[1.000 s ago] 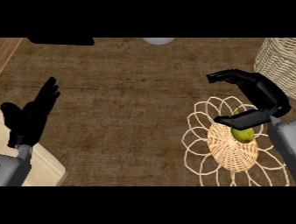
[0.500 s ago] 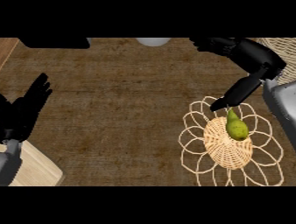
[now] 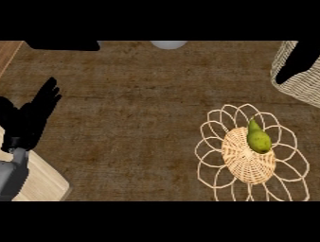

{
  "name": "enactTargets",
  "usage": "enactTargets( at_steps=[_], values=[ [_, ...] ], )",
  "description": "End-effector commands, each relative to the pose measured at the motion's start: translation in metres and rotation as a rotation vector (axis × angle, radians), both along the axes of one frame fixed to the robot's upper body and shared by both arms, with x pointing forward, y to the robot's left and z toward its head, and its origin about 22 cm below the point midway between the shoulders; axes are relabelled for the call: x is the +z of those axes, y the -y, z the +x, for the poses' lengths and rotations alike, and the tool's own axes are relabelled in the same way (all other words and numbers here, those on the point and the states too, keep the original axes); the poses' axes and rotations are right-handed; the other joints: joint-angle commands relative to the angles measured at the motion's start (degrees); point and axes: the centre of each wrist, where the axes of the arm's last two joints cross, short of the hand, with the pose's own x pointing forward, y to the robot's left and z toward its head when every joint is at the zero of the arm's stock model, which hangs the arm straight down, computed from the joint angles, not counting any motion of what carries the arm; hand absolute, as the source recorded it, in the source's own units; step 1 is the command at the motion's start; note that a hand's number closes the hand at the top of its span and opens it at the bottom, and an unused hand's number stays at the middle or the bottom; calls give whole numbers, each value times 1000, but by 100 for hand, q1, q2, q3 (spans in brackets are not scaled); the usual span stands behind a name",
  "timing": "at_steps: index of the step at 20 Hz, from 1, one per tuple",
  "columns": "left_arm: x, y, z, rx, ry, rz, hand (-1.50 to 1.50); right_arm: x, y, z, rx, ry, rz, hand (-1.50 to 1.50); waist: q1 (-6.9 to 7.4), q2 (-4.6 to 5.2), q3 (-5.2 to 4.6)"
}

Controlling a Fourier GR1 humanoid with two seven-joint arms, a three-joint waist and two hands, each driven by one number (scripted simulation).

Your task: Pick the pear from the placemat and place it in the basket

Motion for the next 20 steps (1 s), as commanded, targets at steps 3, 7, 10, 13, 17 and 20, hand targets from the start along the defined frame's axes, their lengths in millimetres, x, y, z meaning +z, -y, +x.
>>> enactTargets(
  at_steps=[3,7,10,13,17,20],
  values=[
    [-3,2,4,11,-4,-5,0,19,34,14,56,-242,-127,-150,5,21,8],
    [-7,8,2,-19,-5,8,0,35,49,19,110,-313,-113,-150,10,19,11],
    [-7,1,1,17,-6,-18,0,15,70,17,127,-357,-51,-150,-83,-15,13],
    [-4,-9,-1,3,-1,-16,0,32,104,10,96,-329,35,-150,-34,3,16],
    [-11,-7,-10,10,-24,5,0,0,119,5,65,-250,119,-150,-77,-7,19],
    [-4,-3,-13,16,-16,-6,0,-21,128,-2,73,-261,150,-150,-116,-32,19]
  ],
)
